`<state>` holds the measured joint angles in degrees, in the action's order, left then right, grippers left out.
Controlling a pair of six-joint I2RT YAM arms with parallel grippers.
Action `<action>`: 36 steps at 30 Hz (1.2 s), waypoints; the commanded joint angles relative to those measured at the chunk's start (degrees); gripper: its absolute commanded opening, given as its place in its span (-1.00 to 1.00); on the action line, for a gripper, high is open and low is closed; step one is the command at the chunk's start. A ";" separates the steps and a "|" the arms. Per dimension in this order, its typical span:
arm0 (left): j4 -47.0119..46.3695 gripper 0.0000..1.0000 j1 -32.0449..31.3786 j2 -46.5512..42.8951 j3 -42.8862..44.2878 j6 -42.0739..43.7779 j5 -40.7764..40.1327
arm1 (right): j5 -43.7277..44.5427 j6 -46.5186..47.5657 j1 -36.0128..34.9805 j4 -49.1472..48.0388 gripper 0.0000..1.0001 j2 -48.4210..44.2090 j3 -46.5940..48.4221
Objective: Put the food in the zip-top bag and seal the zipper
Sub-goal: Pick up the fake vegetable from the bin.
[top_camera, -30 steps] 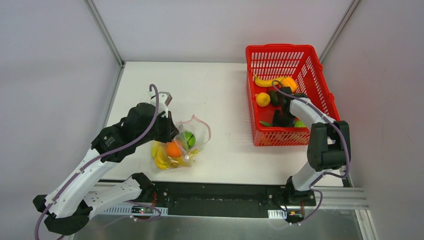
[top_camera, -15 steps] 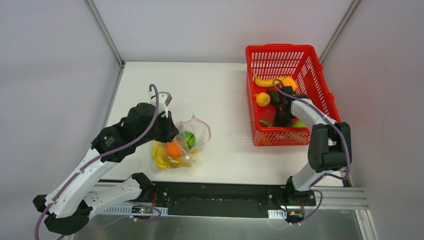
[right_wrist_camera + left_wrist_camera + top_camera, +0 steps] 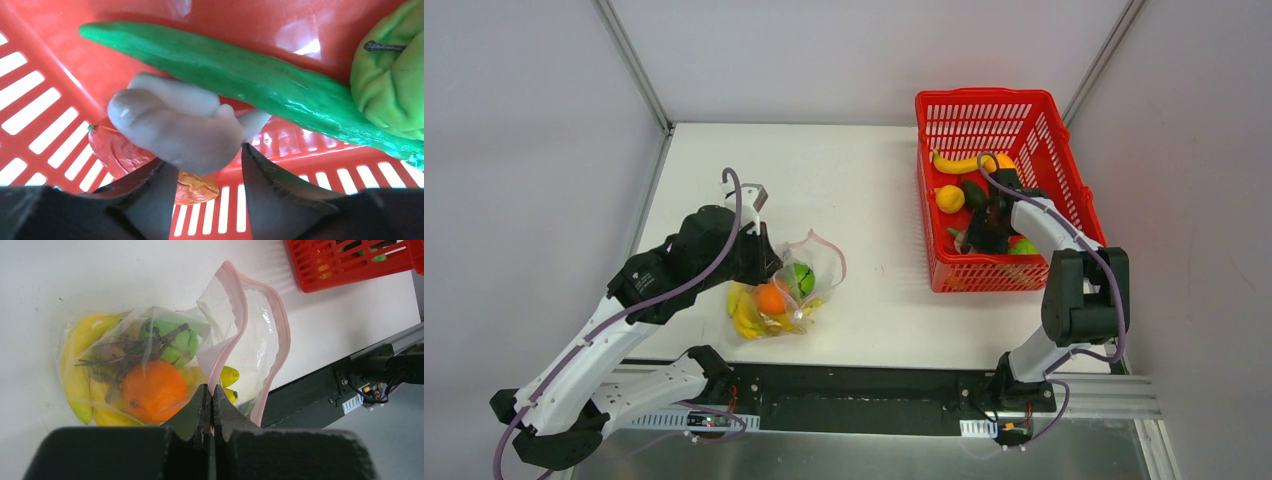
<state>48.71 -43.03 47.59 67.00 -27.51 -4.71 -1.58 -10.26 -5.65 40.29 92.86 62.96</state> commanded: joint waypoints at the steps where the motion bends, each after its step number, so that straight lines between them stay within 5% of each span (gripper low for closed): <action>1: -0.16 -1.00 0.59 0.39 1.46 -0.36 -0.35 | 1.12 0.97 0.20 -0.87 0.08 -0.02 0.92; 8: 0.14 -1.00 0.58 -0.03 1.58 -0.35 -0.60 | 3.68 3.23 0.07 -2.06 0.09 1.89 0.89; 19: 0.34 -1.00 0.57 0.12 2.25 -0.70 -0.70 | 2.38 3.43 -0.95 -3.16 -0.70 1.59 1.10; 36: -0.84 -1.00 0.64 0.12 2.23 -2.06 -0.10 | 0.53 1.47 -1.03 1.34 -0.81 -16.01 7.23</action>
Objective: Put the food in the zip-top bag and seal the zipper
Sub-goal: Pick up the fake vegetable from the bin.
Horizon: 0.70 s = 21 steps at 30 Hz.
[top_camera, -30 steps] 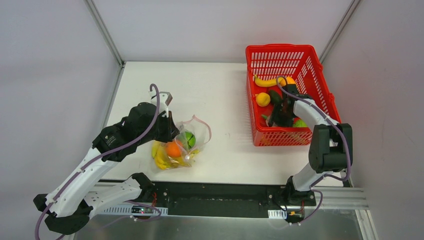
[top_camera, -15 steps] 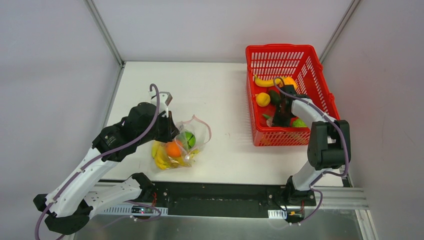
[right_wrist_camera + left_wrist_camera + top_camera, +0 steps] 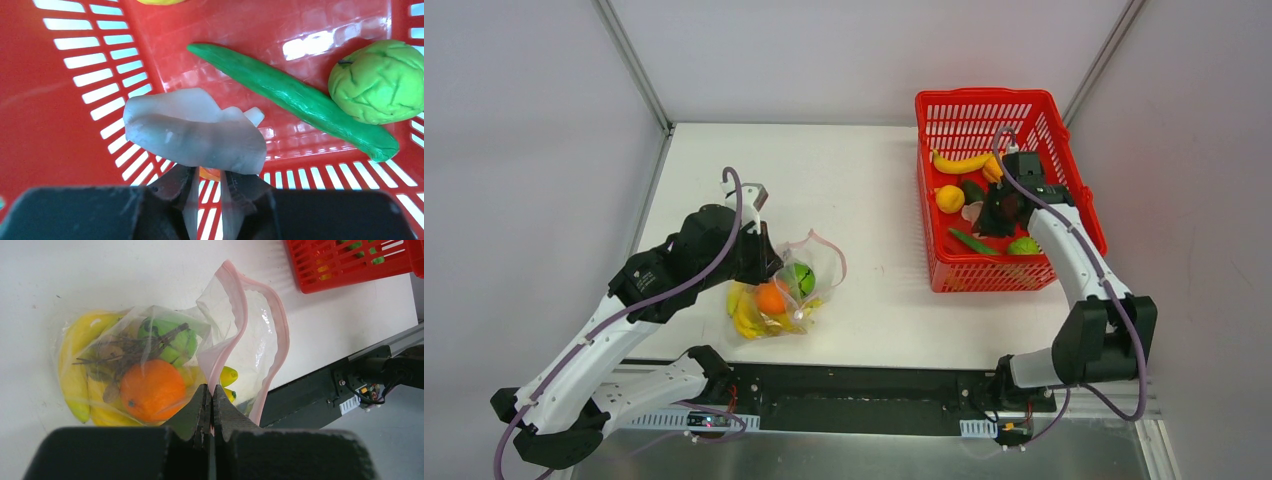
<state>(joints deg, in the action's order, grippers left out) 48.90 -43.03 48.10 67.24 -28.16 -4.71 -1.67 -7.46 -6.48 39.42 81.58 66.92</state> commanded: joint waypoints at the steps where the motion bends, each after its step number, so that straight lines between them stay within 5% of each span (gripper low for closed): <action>1: -1.27 -1.00 0.58 -0.45 1.93 -1.52 -0.26 | 0.29 -1.51 -0.20 1.84 -0.80 -6.16 3.69; 7: -2.20 -1.00 0.57 0.04 1.97 -1.98 0.06 | -4.13 -1.79 -0.20 2.67 -0.78 -12.30 8.04; 14: -2.87 -1.00 0.57 1.10 3.12 -2.22 1.08 | -24.85 -8.04 -1.03 -1.79 -0.76 -16.81 12.05; 21: -5.67 -1.00 0.57 1.77 3.89 -3.73 3.99 | -31.17 -10.45 -16.62 -8.80 -0.76 -16.24 12.23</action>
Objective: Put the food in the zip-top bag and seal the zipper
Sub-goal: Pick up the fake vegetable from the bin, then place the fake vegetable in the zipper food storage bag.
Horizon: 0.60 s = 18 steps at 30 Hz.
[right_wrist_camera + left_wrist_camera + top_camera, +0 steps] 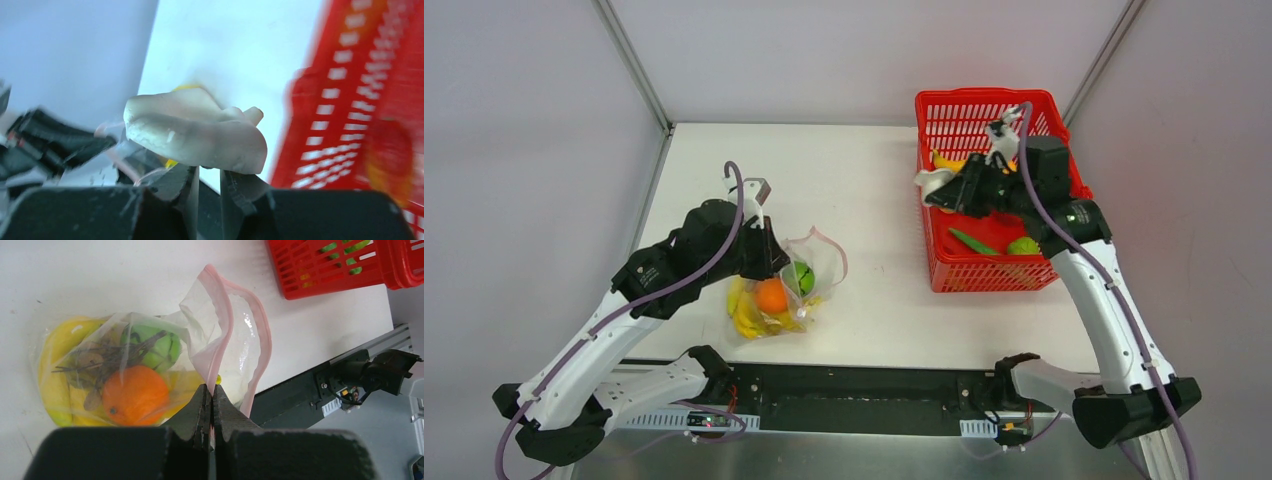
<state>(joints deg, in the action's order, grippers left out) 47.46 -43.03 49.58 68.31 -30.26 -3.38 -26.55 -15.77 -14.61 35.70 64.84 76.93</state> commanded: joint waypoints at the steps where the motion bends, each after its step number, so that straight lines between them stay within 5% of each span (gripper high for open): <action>1: -4.75 -1.00 0.59 0.44 3.00 -1.84 3.16 | -5.42 -2.15 -11.26 -5.19 -0.76 1.28 2.46; 9: -9.05 -1.00 0.49 2.39 3.97 -3.95 8.17 | -2.56 -2.15 -28.91 -4.19 -0.76 7.73 4.94; 18: -13.89 -1.00 0.49 2.77 4.45 -5.92 12.08 | 3.05 -2.15 -36.48 -0.38 -0.76 15.84 7.64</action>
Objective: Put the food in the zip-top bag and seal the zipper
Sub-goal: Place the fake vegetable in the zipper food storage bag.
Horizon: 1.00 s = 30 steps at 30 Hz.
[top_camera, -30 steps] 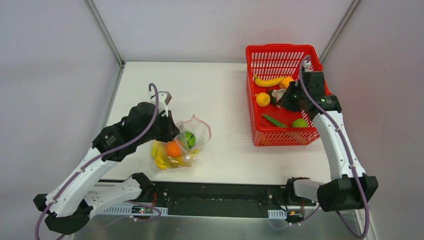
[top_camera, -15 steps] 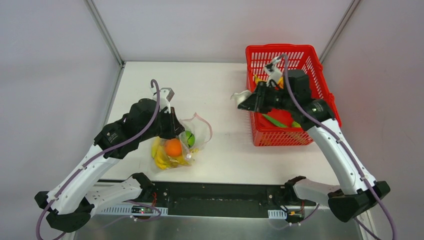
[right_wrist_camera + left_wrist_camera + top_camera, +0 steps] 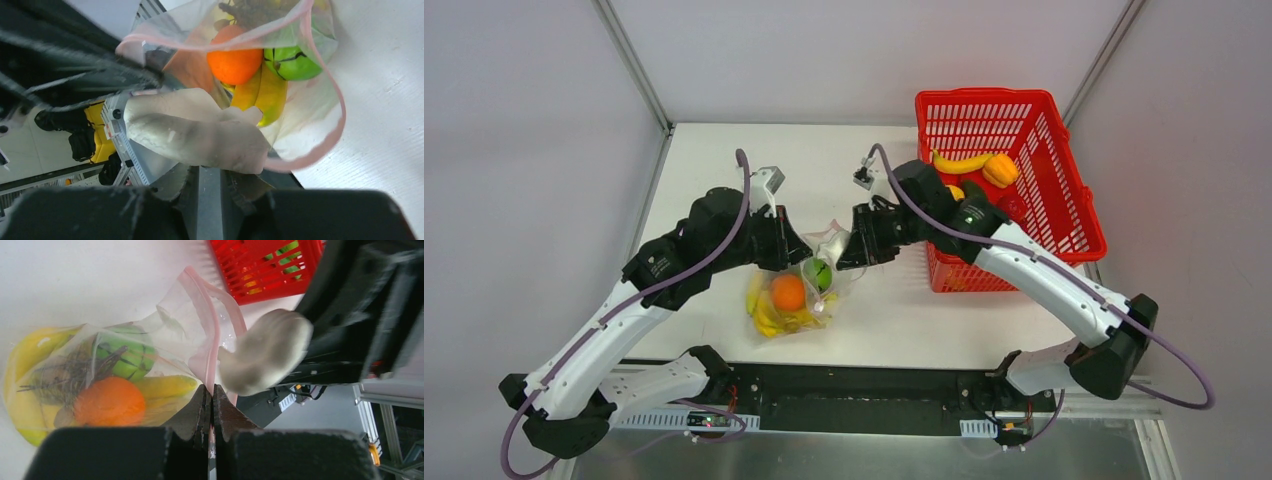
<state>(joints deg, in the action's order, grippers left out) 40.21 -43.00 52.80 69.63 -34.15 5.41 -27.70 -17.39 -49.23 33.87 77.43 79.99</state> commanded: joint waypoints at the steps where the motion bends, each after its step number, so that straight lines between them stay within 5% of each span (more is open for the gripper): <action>1: -6.81 -1.00 0.46 -0.54 3.15 -2.06 3.45 | 5.86 -0.53 -2.37 2.50 -0.76 4.17 5.58; 5: -6.38 -1.00 0.46 -1.66 2.58 -2.06 1.32 | 4.91 -0.62 -3.72 4.84 -0.70 6.22 7.88; 6: -6.37 -1.00 0.52 -2.18 2.13 -2.13 0.56 | 4.95 14.52 -3.97 5.29 -0.30 6.33 8.05; 7: -6.39 -1.00 0.47 -2.74 1.70 -2.14 -0.36 | 5.61 15.37 -4.04 5.47 -0.14 6.32 8.08; 13: -5.42 -1.00 0.47 -4.92 0.34 -1.82 -3.96 | 4.82 15.44 -4.10 4.79 0.25 4.13 7.98; 24: -3.86 -1.00 0.46 -6.20 -0.44 -1.09 -7.05 | 18.42 11.88 -4.07 -3.36 0.35 -8.70 2.68; 30: -4.43 -1.00 0.49 -6.05 -0.72 -1.02 -5.81 | 24.77 11.26 -4.03 -0.01 0.53 -9.53 2.21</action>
<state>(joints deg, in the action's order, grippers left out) 38.85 -43.03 47.42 68.95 -35.22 -0.08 -9.04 -5.45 -53.15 33.39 66.98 82.54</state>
